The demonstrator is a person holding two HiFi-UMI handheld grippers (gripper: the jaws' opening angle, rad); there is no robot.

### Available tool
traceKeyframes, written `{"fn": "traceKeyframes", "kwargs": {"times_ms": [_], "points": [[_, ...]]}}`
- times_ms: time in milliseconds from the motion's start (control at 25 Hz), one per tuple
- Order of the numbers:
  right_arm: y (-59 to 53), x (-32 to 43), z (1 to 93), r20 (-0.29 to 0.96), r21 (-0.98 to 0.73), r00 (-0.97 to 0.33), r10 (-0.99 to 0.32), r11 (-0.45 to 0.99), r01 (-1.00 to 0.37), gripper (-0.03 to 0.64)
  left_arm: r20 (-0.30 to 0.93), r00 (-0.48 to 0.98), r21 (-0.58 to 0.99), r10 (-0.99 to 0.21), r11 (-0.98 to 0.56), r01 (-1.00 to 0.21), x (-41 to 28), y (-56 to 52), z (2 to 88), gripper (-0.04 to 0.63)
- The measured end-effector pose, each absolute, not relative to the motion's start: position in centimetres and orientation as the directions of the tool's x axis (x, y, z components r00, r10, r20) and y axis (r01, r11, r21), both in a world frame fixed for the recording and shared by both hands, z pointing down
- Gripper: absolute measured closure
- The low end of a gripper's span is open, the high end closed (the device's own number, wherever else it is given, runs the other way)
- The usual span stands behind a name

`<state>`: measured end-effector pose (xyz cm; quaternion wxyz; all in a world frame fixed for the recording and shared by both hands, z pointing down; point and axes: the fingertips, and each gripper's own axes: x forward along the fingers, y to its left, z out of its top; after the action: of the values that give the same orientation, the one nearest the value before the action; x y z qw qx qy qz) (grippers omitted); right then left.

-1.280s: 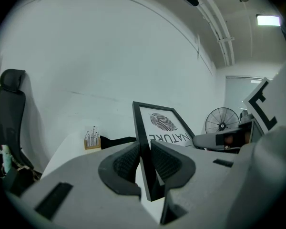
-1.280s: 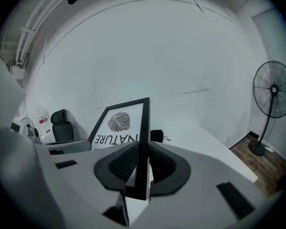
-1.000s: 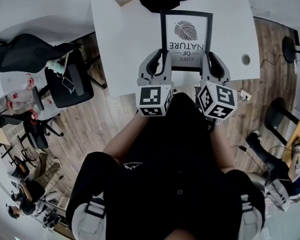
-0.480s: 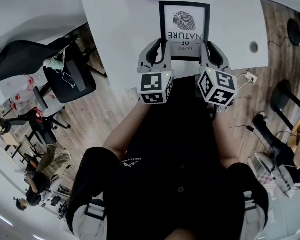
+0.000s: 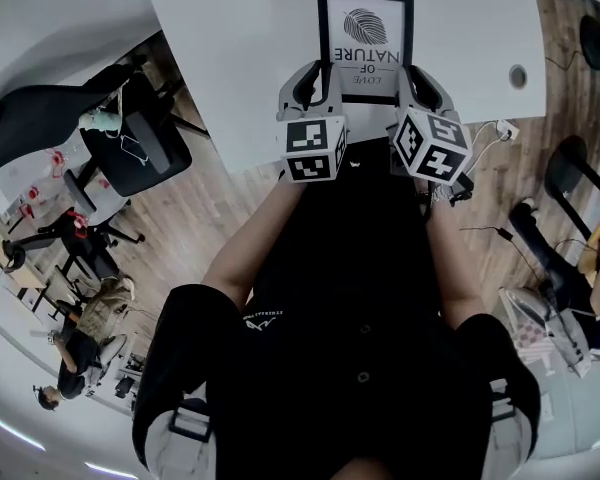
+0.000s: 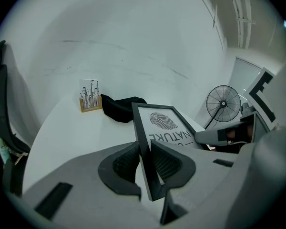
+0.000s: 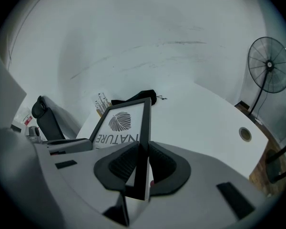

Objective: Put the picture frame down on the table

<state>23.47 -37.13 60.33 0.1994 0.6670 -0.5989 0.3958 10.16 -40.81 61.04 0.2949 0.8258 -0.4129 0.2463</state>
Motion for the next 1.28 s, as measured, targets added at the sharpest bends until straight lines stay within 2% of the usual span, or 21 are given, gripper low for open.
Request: {"fn": "traceKeyframes", "kwargs": {"times_ms": [520,1280], "points": [[-36.4,23.8,65.7,0.843,-0.206,-0.05,-0.536,-0.235,-0.95,0.549,0.733,0.498,0.267,-0.463,-0.478,-0.837,10.7,-40.4,66.3,0.517],[-35.5,24.6,70.9,0.886,-0.222,-0.094,-0.455,-0.238,-0.946,0.549,0.776,0.472,0.227,-0.419,-0.512,-0.828,11.8,-40.0,70.5,0.517]]}}
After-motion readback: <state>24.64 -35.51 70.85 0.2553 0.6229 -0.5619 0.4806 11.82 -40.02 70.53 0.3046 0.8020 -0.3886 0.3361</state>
